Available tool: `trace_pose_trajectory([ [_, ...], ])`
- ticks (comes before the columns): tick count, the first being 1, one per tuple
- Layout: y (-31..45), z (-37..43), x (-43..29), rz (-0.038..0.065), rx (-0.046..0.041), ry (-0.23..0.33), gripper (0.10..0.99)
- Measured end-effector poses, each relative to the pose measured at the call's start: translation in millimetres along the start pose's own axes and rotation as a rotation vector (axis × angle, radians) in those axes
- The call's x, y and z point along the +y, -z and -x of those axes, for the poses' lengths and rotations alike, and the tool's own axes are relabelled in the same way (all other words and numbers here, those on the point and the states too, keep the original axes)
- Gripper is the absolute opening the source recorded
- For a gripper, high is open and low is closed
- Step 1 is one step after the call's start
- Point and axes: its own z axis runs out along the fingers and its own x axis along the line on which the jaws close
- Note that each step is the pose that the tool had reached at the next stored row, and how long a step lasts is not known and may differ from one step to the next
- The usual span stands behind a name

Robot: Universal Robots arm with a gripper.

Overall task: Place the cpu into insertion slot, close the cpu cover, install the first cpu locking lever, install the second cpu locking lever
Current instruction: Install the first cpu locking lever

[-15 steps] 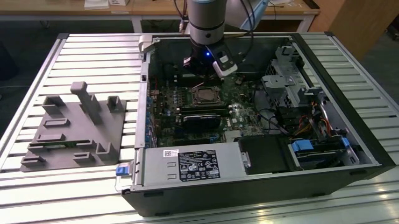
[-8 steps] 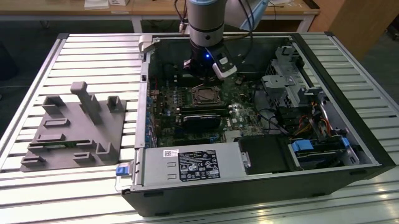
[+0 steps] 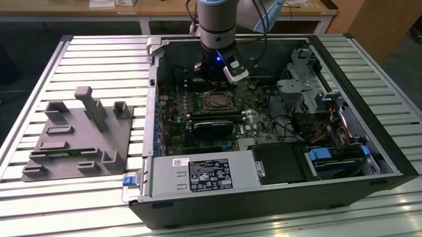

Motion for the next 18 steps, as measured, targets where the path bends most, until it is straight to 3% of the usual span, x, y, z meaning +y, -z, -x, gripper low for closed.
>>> trace_pose_trajectory([
  [3,-0.5,-0.6,1.5,0.000,-0.0028,-0.002,0.106],
  [10,-2.7,-3.5,2.0,0.000,-0.0293,-0.012,0.106],
  [18,-5.1,-7.4,5.5,-0.006,-0.0365,-0.035,0.106],
])
